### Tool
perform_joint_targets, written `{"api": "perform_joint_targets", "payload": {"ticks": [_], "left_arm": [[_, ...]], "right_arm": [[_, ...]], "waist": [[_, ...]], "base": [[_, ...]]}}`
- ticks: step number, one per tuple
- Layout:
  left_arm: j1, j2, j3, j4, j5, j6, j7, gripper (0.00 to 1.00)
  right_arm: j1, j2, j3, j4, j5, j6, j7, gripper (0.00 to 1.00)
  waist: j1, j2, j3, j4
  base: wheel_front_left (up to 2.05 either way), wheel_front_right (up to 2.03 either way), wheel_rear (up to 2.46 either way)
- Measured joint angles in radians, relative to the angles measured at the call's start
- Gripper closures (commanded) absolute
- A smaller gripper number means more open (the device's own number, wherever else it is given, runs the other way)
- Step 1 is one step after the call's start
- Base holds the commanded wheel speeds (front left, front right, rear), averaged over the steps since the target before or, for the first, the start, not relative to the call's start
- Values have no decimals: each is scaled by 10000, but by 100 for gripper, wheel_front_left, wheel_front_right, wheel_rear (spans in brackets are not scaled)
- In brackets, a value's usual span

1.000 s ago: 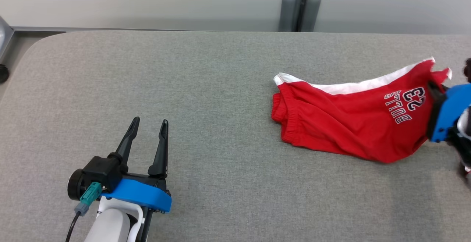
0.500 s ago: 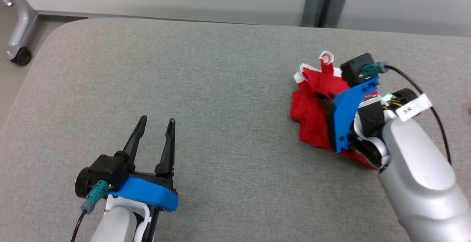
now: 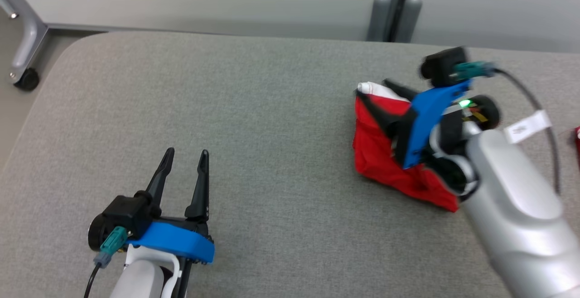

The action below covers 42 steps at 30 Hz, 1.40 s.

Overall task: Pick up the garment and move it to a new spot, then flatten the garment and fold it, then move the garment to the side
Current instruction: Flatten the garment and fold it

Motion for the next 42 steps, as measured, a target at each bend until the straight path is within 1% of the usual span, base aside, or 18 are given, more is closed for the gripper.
{"api": "perform_joint_targets", "payload": {"ticks": [4,8,11,15,16,17,18,20,23,25,28,31,34,35,36,37,39,42], "left_arm": [[231,44,171,23,8,0,0,0],[449,59,217,10,35,0,0,0],[483,65,192,-38,52,0,0,0],[427,107,82,-84,94,0,0,0],[351,115,44,-84,94,0,0,0],[284,123,0,-94,94,0,0,0],[247,146,-27,-96,94,0,0,0],[221,215,-19,-82,94,0,0,0],[199,259,23,-59,94,0,0,0],[192,261,17,-21,92,0,0,0],[200,267,48,36,79,0,0,0],[273,251,146,38,79,0,0,0],[394,207,253,35,79,0,0,0],[434,198,311,27,79,0,0,0],[496,190,387,25,81,0,0,0],[577,182,487,27,79,0,0,0],[746,142,679,-15,75,13,0,0],[1028,121,966,-56,77,67,0,0]], "right_arm": [[374,-869,-604,-510,123,0,-650,0],[1256,-1515,-1371,-495,-303,-2,-1060,0],[1857,-1618,-1793,-288,-600,-2,-1327,0],[2209,-1532,-1967,303,-1237,-2,-1848,0],[2238,-1455,-1942,479,-1367,-2,-1944,8],[2240,-1363,-1839,610,-1519,-2,-2063,68],[2227,-1237,-1659,685,-1653,-2,-2167,100],[2185,-953,-1060,821,-1850,0,-2345,100],[2066,-516,-52,1003,-1724,0,-2360,100],[2024,-268,849,961,-1254,-2,-2209,100],[2207,-59,2428,345,10,0,-1718,100],[2421,-405,3916,-598,1072,0,-1139,100],[2662,-970,4372,-1404,1816,0,-1229,100],[2709,-1095,4284,-1641,1962,0,-1446,84],[2763,-1193,4098,-1835,2048,0,-1707,16],[2883,-1260,3768,-1987,2109,0,-2031,0],[3184,-1360,3010,-2157,2084,0,-2644,0],[3755,-1365,1507,-2343,1768,0,-3436,0]], "waist": [[0,0,-320,-225],[0,0,-613,-498],[-1,0,-692,-656],[-1,0,-516,-657],[-1,0,-463,-628],[-1,0,-414,-592],[-1,0,-359,-562],[0,0,-262,-520],[1,0,-216,-491],[1,0,-272,-476],[1,0,-425,-472],[1,0,-597,-519],[0,0,-788,-620],[0,0,-857,-660],[0,0,-932,-700],[1,0,-1011,-746],[0,0,-1179,-851],[0,0,-1418,-1062]], "base": [[0,0,0],[0,0,0],[0,0,0],[0,0,0],[0,0,0],[0,0,0],[0,0,0],[0,0,0],[0,0,0],[0,0,0],[0,0,0],[0,0,0],[0,0,0],[0,0,0],[0,0,0],[0,0,0],[0,0,0],[0,0,0]]}}
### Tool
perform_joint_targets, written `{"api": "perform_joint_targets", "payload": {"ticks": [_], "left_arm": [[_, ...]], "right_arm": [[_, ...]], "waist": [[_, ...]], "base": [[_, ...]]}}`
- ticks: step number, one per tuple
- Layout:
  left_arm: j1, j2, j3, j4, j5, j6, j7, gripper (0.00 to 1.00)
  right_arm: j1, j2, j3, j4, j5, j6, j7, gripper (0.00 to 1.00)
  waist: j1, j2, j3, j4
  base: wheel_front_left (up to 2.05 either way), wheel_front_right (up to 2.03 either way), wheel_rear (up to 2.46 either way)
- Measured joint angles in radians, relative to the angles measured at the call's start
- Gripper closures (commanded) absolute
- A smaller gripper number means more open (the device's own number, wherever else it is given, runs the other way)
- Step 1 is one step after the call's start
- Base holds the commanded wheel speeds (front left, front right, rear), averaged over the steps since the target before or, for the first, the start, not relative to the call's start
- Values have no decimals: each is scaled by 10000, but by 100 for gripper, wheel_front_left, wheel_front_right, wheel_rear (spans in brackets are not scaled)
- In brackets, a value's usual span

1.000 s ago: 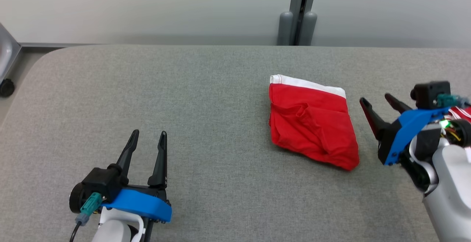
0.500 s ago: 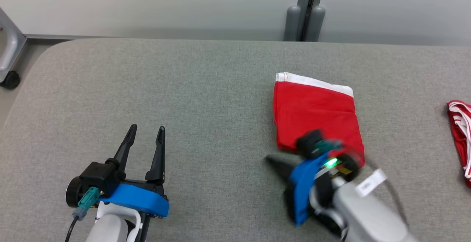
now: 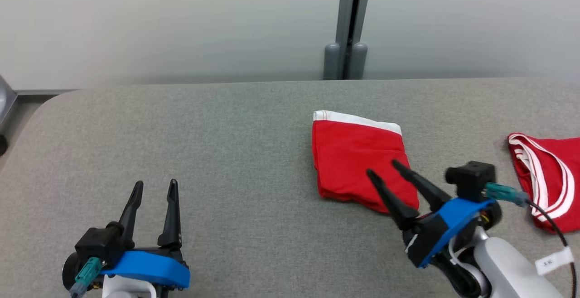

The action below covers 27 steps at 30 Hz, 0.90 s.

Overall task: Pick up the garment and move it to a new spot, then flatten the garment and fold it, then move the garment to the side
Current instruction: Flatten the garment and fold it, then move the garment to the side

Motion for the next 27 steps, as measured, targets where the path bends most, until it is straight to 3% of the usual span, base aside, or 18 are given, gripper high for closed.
{"api": "perform_joint_targets", "payload": {"ticks": [5,11,18,27], "left_arm": [[436,-19,401,-73,23,33,0,0],[684,-71,719,-119,123,35,0,0],[843,-132,965,-128,228,59,0,0],[906,-178,1101,-77,378,88,0,0]], "right_arm": [[1067,405,-2314,-238,-1035,0,-535,0],[2062,1022,-4307,-531,-2345,-2,-527,0],[2684,1499,-5344,-667,-3917,0,-439,0],[2819,1710,-5336,-790,-4184,0,-130,0]], "waist": [[0,0,-319,-419],[-1,0,-540,-767],[-1,0,-609,-1008],[-1,0,-605,-1158]], "base": [[0,0,0],[0,0,0],[0,0,0],[0,0,0]]}}
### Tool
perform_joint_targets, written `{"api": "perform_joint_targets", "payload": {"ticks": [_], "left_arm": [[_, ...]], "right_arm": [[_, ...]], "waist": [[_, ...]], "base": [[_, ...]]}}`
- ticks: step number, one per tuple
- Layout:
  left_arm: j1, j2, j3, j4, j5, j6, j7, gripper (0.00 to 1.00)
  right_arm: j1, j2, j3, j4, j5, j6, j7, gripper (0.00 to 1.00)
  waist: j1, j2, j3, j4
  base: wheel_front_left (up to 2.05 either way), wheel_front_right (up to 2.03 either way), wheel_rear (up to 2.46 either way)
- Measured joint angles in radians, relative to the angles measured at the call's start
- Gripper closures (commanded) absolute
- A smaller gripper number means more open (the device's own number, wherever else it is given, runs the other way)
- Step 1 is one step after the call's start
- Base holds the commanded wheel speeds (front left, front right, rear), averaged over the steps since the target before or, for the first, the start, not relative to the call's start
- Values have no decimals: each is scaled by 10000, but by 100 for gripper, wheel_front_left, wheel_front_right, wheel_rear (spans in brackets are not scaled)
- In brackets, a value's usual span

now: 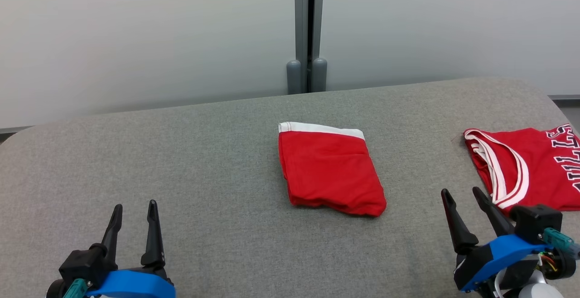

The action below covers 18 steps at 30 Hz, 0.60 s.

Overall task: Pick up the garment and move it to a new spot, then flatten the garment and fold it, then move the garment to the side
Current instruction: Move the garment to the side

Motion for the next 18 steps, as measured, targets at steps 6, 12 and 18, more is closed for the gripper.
{"api": "perform_joint_targets", "payload": {"ticks": [6,12,18], "left_arm": [[-3,-38,-27,81,81,-2,0,0],[-6,-54,-40,79,84,-13,0,0],[-598,-33,-368,33,213,-61,0,0]], "right_arm": [[12,52,27,-44,-10,0,98,0],[14,75,150,-58,27,0,232,0],[-898,-98,163,-140,242,0,936,0]], "waist": [[0,0,45,72],[0,0,82,177],[1,0,564,413]], "base": [[0,0,0],[0,0,0],[0,0,0]]}}
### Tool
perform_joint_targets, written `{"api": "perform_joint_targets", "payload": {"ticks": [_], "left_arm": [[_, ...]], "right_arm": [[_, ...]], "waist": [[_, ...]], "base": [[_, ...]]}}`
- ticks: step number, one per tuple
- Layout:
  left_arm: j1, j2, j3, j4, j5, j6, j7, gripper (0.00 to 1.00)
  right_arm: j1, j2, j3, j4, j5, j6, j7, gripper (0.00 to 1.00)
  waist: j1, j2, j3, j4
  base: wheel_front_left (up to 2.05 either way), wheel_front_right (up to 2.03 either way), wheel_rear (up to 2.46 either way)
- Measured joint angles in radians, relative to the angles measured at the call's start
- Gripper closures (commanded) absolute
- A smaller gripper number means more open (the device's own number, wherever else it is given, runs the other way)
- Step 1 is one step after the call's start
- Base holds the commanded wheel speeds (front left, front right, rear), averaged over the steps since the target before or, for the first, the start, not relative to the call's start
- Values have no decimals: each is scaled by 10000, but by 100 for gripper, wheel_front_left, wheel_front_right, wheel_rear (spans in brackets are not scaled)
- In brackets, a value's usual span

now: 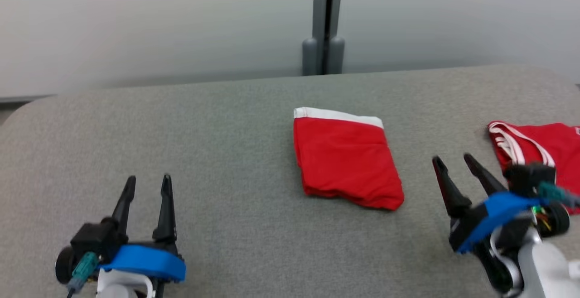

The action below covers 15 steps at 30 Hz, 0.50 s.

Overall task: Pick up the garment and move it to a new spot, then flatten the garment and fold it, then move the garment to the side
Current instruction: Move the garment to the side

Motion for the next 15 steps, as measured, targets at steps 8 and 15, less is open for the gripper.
{"api": "perform_joint_targets", "payload": {"ticks": [8,15], "left_arm": [[-1309,52,-508,-61,52,-36,0,0],[-1680,-52,-759,-50,42,-42,0,0]], "right_arm": [[-2643,63,-403,1453,25,-2,2842,0],[-3922,236,-1095,3630,-656,-2,4103,0]], "waist": [[3,0,1085,664],[3,0,1882,1417]], "base": [[0,0,0],[0,0,0]]}}
